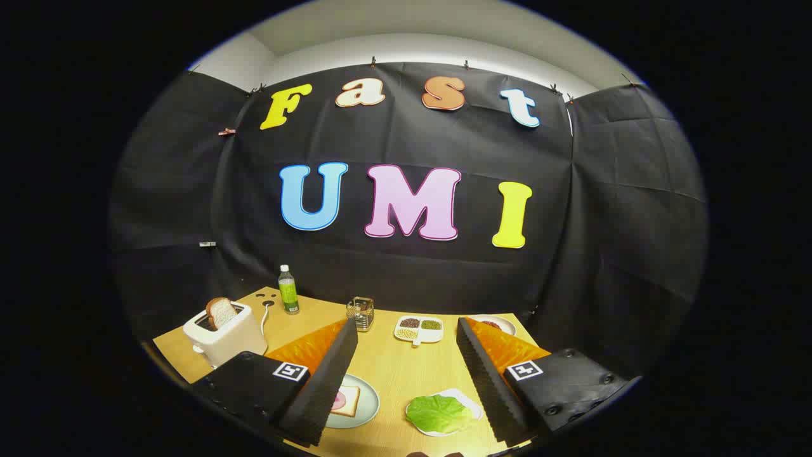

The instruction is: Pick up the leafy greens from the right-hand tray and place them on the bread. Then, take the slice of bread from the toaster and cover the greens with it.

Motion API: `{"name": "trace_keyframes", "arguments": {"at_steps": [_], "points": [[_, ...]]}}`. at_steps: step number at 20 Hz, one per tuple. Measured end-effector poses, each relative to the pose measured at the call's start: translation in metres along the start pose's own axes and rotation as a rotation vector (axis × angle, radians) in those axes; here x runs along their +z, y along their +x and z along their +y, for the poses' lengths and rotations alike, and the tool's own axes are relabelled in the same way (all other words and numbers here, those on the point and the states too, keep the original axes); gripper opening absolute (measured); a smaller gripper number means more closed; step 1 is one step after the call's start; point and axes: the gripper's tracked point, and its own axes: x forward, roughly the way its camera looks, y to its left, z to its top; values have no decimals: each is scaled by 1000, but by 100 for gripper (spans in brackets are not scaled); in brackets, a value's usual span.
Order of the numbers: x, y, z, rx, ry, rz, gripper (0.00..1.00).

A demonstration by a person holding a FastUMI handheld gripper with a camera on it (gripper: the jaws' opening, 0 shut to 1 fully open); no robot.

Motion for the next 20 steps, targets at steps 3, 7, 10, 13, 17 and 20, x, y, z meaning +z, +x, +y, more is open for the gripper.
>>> {"name": "trace_keyframes", "arguments": {"at_steps": [3, 7, 10, 13, 17, 20], "points": [[0, 0, -4, -4, -1, 0, 97], [-4, 1, -2, 5, 8, 16, 98], [-7, 1, 1, 15, 3, 24, 97], [-12, 0, 4, 29, 13, 39, 97], [-16, 0, 2, 33, 21, 53, 97], [-19, 2, 0, 36, 34, 69, 97]]}}
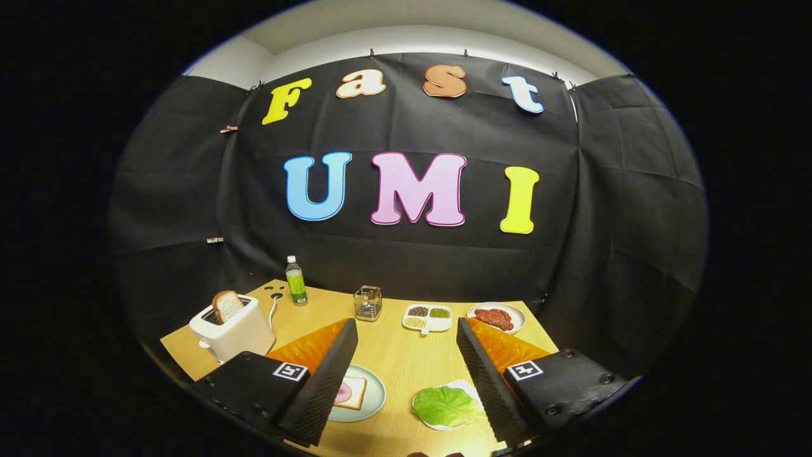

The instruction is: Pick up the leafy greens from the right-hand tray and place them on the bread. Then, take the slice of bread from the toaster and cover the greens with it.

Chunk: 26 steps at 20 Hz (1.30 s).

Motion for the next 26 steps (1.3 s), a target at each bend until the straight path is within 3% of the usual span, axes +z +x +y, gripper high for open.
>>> {"name": "trace_keyframes", "arguments": {"at_steps": [10, 17, 26], "points": [[-43, 16, -23, 7, -31, 118, 98], [-120, 32, -36, 80, -4, 316, 98], [-201, 59, -67, 96, -55, 475, 98]]}}
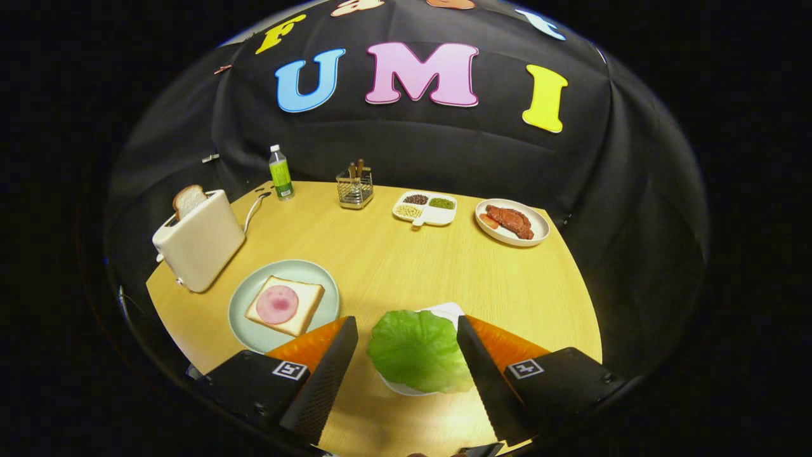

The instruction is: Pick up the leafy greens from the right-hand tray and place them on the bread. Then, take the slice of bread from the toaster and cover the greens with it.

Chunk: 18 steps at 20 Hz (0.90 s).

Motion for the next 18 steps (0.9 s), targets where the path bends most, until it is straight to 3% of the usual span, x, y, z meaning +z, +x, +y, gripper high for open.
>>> {"name": "trace_keyframes", "arguments": {"at_steps": [10, 14, 18], "points": [[-68, 59, -20, 14, 28, 187, 97], [-80, 69, -13, 45, 25, 235, 82], [-86, 74, -10, 48, 24, 259, 77]]}}
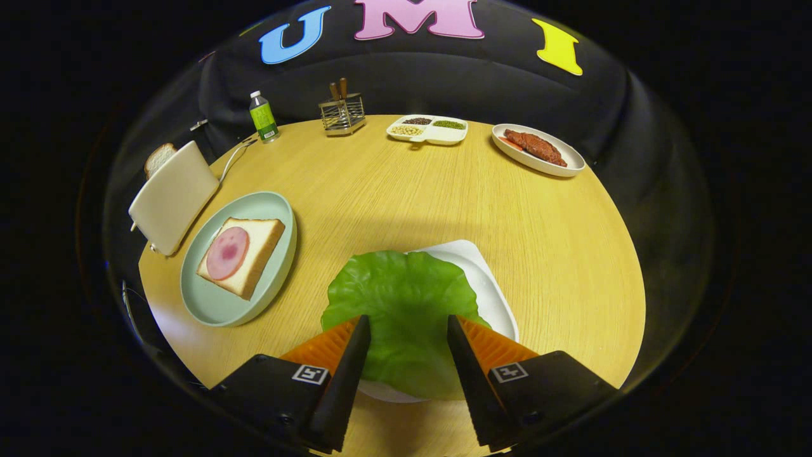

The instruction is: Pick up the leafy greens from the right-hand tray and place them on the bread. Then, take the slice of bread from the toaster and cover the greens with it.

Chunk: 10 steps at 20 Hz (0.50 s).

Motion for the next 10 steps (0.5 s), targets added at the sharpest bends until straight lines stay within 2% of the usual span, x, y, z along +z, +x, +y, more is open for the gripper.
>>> {"name": "trace_keyframes", "arguments": {"at_steps": [1, 2, 5, 6, 7, 8, 9, 10], "points": [[-3, 3, -1, -10, -10, 9, 77], [0, 0, -2, -11, -9, 5, 72], [-3, 2, -3, -4, -13, 21, 70], [-3, 2, -2, 4, -14, 23, 61], [-1, 1, -9, -8, -15, 24, 61], [-2, 1, -11, -11, 5, 24, 46], [-2, 1, -10, 0, 12, 20, 36], [-1, -1, -13, -10, 3, 19, 34]]}}
